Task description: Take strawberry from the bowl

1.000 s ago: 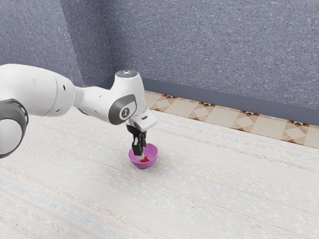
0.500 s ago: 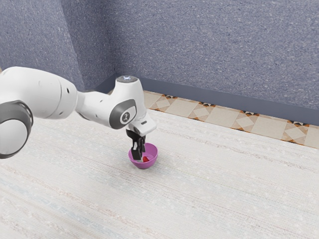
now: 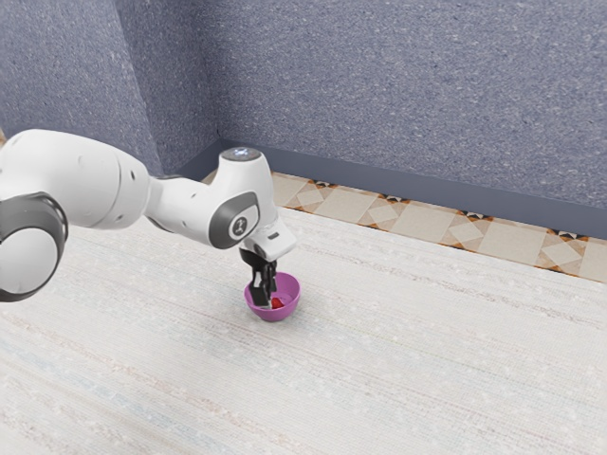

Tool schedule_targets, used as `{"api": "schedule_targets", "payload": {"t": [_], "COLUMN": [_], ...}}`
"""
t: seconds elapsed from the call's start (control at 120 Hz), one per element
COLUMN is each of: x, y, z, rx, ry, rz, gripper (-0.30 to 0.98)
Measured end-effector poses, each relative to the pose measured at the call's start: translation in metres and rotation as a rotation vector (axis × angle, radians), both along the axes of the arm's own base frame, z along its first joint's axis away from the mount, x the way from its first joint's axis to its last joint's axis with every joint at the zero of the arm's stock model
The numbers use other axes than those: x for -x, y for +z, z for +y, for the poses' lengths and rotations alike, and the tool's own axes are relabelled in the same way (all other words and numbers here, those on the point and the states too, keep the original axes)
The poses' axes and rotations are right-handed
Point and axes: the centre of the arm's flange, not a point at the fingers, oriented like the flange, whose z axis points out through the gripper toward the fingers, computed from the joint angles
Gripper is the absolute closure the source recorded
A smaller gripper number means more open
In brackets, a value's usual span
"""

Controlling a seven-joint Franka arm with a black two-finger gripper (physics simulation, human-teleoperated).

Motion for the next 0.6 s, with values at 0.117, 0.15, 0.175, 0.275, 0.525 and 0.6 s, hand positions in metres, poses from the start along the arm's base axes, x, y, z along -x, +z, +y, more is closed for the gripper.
{"api": "schedule_targets", "payload": {"t": [0.117,0.15,0.175,0.275,0.525,0.6], "x": [-0.0024,-0.0025,-0.0025,-0.0032,-0.0042,-0.0044], "y": [-0.0003,-0.0015,-0.0028,-0.0045,-0.0024,-0.002], "z": [-0.0004,-0.0006,-0.0007,-0.0008,-0.0006,-0.0007], "rx": [0.0,-0.001,-0.001,-0.001,-0.001,-0.001], "ry": [-0.003,-0.004,-0.004,-0.005,-0.008,-0.007], "rz": [-0.006,-0.005,-0.004,-0.007,-0.017,-0.019], "gripper": [0.3,0.3,0.3,0.3,0.44,0.48]}}
